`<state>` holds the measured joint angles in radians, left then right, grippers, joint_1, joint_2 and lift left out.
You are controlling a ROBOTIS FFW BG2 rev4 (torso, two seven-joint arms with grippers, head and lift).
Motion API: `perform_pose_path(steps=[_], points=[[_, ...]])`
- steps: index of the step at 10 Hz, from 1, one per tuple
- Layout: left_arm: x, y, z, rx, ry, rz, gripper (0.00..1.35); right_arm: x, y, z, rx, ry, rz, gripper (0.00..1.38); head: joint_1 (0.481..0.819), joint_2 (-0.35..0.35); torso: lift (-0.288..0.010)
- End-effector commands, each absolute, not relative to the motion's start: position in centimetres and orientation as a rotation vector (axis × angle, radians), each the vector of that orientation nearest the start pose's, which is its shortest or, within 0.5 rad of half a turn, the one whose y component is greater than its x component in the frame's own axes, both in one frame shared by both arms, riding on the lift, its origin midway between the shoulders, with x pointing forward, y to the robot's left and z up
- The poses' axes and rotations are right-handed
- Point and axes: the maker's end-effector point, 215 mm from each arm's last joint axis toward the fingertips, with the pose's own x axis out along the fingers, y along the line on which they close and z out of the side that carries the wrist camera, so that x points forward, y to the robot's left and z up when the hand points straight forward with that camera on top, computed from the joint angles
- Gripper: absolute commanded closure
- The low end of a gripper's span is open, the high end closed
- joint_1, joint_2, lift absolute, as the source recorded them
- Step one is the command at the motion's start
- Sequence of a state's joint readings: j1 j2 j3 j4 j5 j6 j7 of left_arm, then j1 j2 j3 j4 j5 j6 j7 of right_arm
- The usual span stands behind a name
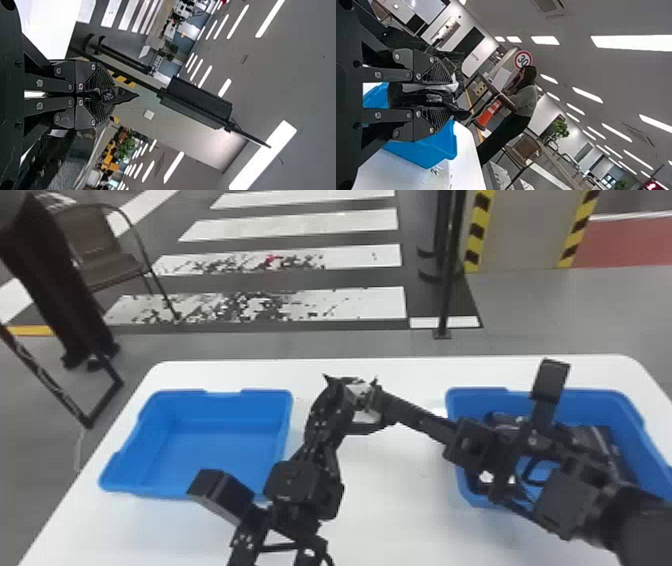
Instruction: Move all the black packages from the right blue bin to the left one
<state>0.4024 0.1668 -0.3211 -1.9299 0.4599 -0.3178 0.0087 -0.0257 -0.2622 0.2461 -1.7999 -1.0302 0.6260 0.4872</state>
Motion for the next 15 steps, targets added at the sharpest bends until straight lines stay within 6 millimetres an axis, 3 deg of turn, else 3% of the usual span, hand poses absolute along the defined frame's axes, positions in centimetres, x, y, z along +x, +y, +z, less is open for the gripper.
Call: perform_pose_path(steps=[1, 2, 3, 5, 6, 7, 8, 9, 10, 12, 13, 15], points=[[45.0, 14.6, -29.2, -0.42, -0.16, -0.183, 1.22, 46.7, 0.8, -29.3, 0.817, 0.35, 1.021, 0.4, 0.695, 0.156, -0.154], [45.9, 18.5, -30.2, -0.324, -0.168, -0.093, 1.22, 46.8, 0.5, -29.5, 0.831, 0.351, 1.013, 0.07, 0.695, 0.171, -0.154], [47.1, 23.8, -31.7, -0.199, -0.165, 0.015, 1.21, 46.8, 0.3, -29.5, 0.833, 0.346, 1.012, 0.09, 0.695, 0.185, -0.154], [48.5, 33.7, -33.4, 0.016, -0.154, 0.206, 1.21, 46.6, 0.1, -29.8, 0.836, 0.351, 1.01, 0.2, 0.695, 0.291, -0.154], [48.8, 36.5, -34.0, 0.1, -0.143, 0.26, 1.22, 46.6, 0.0, -30.0, 0.83, 0.349, 1.007, 0.2, 0.695, 0.347, -0.154], [49.0, 37.9, -35.0, 0.123, -0.125, 0.288, 1.16, 47.5, -0.9, -29.6, 0.771, 0.303, 0.983, 0.2, 0.695, 0.35, -0.154], [48.7, 37.7, -35.3, 0.073, -0.133, 0.287, 0.74, 48.1, -1.9, -29.4, 0.68, 0.283, 0.964, 0.19, 0.695, 0.35, -0.154], [48.1, 36.6, -34.3, 0.042, -0.181, 0.272, 0.27, 48.7, -3.4, -29.5, 0.597, 0.268, 0.927, 0.17, 0.695, 0.35, -0.154], [47.2, 35.1, -33.9, 0.005, -0.217, 0.252, 0.07, 49.2, -5.5, -29.6, 0.477, 0.256, 0.863, 0.18, 0.695, 0.35, -0.154], [44.3, 33.0, -31.2, -0.066, -0.334, 0.232, 0.11, 49.5, -11.6, -32.4, 0.285, 0.307, 0.677, 0.22, 0.695, 0.329, -0.154], [43.0, 32.0, -30.3, -0.078, -0.342, 0.218, 0.11, 48.7, -15.1, -34.3, 0.202, 0.37, 0.555, 0.22, 0.695, 0.286, -0.154], [42.7, 30.3, -29.7, -0.068, -0.328, 0.169, 0.12, 45.9, -18.7, -37.8, 0.158, 0.516, 0.394, 0.22, 0.695, 0.189, -0.154]])
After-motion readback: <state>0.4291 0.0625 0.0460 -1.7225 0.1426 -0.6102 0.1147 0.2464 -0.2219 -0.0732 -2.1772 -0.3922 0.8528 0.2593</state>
